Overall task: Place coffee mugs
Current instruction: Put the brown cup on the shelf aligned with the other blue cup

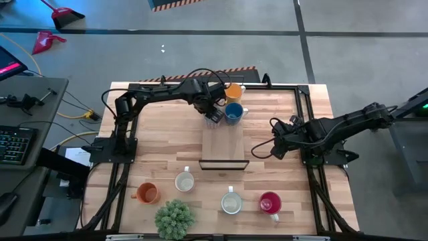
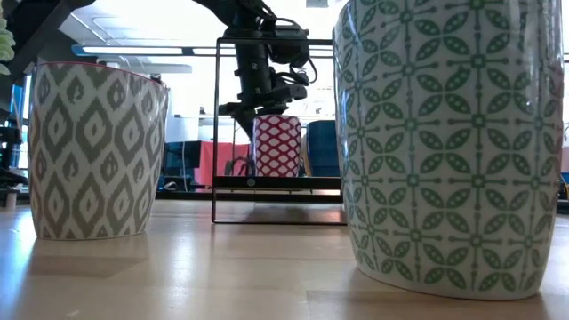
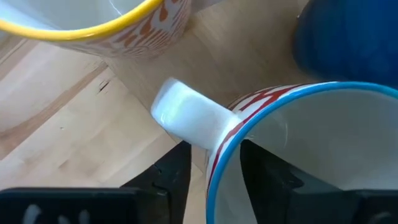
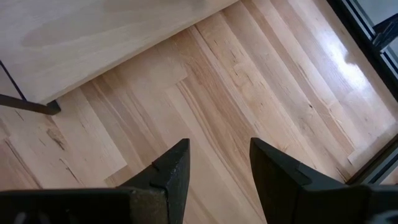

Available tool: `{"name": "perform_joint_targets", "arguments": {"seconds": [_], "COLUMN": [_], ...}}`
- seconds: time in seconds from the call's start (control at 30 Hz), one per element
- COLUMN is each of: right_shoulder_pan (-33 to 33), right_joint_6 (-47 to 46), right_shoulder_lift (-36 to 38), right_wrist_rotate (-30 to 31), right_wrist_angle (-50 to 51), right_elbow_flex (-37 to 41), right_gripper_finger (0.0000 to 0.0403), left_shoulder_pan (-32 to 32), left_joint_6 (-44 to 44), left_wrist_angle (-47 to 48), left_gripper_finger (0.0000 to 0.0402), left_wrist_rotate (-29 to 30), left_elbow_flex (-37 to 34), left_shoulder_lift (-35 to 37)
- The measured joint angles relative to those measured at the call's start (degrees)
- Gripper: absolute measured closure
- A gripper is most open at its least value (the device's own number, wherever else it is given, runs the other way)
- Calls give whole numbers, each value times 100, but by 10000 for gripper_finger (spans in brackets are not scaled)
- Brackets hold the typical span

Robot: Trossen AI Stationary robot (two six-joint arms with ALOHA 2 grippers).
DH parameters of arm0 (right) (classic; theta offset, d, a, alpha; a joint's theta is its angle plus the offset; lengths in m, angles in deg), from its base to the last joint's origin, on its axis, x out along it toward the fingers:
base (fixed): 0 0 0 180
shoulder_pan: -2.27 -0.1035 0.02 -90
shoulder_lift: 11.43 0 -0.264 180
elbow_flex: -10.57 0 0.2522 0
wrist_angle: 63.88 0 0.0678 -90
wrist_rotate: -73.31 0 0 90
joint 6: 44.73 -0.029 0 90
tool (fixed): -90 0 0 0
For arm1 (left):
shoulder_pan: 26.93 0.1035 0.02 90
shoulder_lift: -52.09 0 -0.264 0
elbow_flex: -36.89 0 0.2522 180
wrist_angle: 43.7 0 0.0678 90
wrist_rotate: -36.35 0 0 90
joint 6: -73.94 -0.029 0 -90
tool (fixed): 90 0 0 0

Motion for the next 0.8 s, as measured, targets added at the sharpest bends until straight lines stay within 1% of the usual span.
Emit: {"name": "perform_joint_targets", "arguments": {"seconds": [0.17,0.33,0.4,0.57,0.73,0.77,0.8], "right_shoulder_pan": [0,0,1,0,0,0,1], "right_joint_6": [9,5,-3,4,-4,0,7], "right_shoulder_lift": [0,0,0,0,0,2,2], "right_wrist_rotate": [0,-16,-55,-72,-74,-74,-75], "right_wrist_angle": [0,2,2,4,8,8,7], "right_elbow_flex": [0,0,0,0,0,0,0], "right_gripper_finger": [260,260,260,260,260,260,260], "left_shoulder_pan": [0,0,-18,-95,-189,-231,-265], "left_joint_6": [-125,-223,-301,-590,-643,-658,-726], "left_wrist_angle": [201,574,891,1753,2986,2888,2814], "left_gripper_finger": [254,247,247,247,247,247,247], "left_wrist_rotate": [-11,-66,-165,-169,-99,-114,-263], "left_elbow_flex": [345,887,1099,1757,2289,2270,2181], "left_shoulder_lift": [-2,4,4,4,7,57,180]}}
